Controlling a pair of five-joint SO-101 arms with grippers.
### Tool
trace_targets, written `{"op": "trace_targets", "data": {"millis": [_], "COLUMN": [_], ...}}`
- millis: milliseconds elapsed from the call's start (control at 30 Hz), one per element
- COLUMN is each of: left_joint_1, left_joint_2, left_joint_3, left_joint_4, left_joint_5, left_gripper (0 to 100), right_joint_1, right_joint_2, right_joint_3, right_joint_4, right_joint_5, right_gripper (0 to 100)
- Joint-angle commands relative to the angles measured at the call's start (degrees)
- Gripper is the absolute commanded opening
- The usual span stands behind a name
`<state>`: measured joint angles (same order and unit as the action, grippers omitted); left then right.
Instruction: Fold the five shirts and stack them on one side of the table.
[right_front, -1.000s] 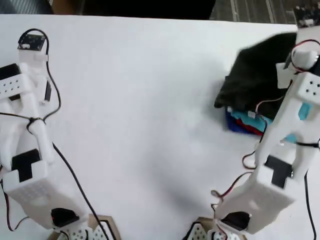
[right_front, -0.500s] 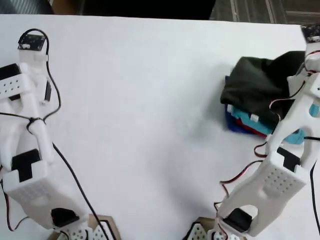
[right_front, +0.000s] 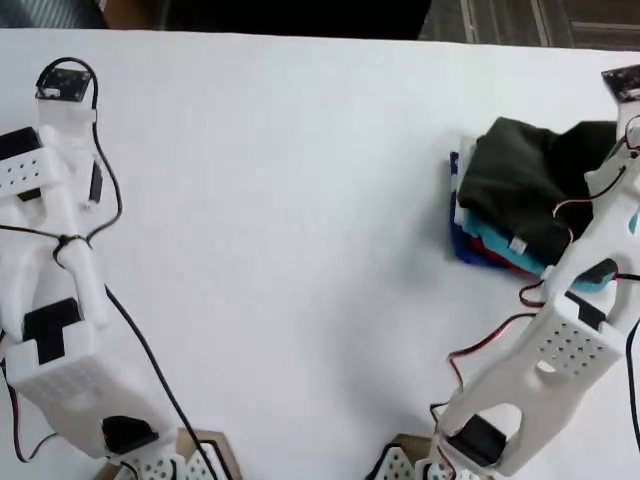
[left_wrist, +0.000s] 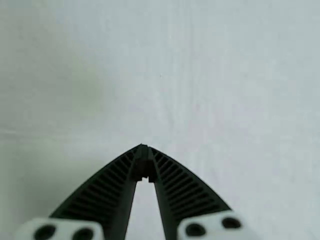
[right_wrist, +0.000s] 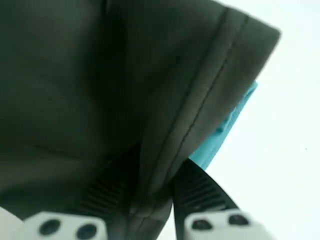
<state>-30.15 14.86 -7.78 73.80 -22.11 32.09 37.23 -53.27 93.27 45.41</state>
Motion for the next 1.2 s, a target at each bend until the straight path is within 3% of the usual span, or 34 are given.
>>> {"op": "trace_targets", "data": {"millis": [0, 167, 400, 767, 900, 1067, 1167], "left_joint_1": [-0.8, -0.7, -0.4, -0.4, -0.6, -0.7, -0.5], "left_joint_2": [-0.8, -0.8, -0.8, -0.8, -0.8, -0.8, -0.8], "left_joint_3": [-0.7, -0.7, -0.7, -0.7, -0.7, -0.7, -0.7], "left_joint_4": [0.5, 0.5, 0.1, 0.0, 0.3, 0.4, 0.3], "left_joint_5": [-0.6, -0.6, -0.5, -0.4, -0.6, -0.7, -0.7], "left_gripper": [3, 3, 3, 3, 3, 3, 3], "right_joint_1": [0.7, 1.6, -3.3, -26.3, -26.2, -21.0, -18.8], "right_joint_2": [-0.2, -0.5, -4.3, -31.3, -32.8, -32.7, -33.3], "right_joint_3": [-3.7, -12.4, -18.8, 30.7, 42.7, 50.4, 53.1], "right_joint_4": [0.5, 2.6, 5.1, 1.1, -5.6, -10.9, -10.8], "right_joint_5": [-0.8, -6.2, -14.6, -18.0, -17.9, -14.5, -11.7], "right_gripper": [6.2, 25.5, 24.4, 22.6, 22.6, 22.2, 16.4]}}
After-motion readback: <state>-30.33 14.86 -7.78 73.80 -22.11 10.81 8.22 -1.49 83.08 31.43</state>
